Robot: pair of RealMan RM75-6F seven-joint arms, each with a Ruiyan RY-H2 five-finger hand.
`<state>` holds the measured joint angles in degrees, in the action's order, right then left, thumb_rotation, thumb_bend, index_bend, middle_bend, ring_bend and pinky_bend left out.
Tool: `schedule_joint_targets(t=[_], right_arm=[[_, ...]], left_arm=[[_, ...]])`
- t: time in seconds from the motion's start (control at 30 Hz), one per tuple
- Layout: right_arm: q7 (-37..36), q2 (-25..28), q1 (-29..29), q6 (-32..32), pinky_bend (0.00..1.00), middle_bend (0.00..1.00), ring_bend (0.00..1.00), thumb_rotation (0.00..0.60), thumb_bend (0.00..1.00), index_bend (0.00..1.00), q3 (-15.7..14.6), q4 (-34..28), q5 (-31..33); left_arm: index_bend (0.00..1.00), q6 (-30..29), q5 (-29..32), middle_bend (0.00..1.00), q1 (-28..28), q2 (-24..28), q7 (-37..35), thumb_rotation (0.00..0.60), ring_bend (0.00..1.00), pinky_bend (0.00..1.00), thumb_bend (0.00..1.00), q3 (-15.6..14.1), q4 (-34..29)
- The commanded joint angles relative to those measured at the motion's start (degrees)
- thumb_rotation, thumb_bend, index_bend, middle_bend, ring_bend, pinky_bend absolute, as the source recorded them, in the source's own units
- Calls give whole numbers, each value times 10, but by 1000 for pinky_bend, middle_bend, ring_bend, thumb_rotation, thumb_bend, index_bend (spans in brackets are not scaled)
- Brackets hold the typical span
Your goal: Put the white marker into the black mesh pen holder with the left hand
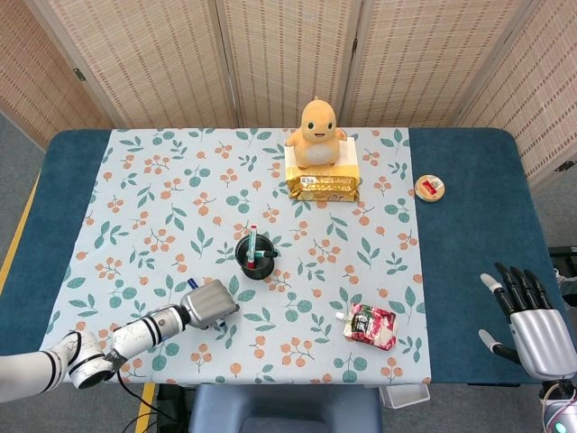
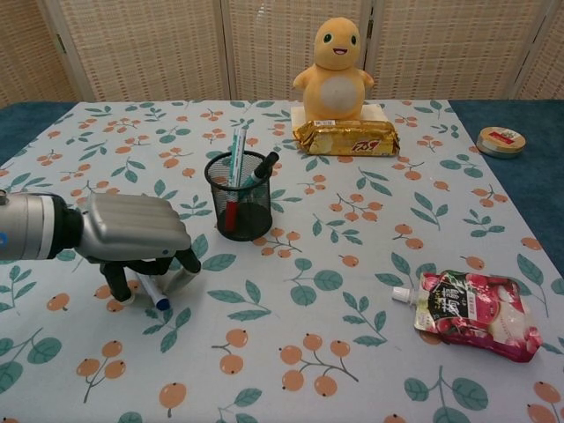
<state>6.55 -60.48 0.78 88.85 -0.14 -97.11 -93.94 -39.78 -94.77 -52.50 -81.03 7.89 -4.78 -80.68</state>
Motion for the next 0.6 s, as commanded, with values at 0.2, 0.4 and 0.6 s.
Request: schedule_joint_targets(t=[0.2,0.4,0.6], right_arm=[[-3,0,0,2,44,2,0,600,193,127,2,1,2],[-5,0,2,-2,43,2,0,600,193,127,4,2,6],[0,-2,9,-19,44,2,0,600,193,127,7,0,18]], left_arm=[[608,-33,7,1000,10,42,6,600,955,891,340,5,-41],[608,-103,46,1000,42,147,-6,600,955,897,340,33,-150],[608,-126,194,1000,69,255,-81,600,955,898,340,103,-228]])
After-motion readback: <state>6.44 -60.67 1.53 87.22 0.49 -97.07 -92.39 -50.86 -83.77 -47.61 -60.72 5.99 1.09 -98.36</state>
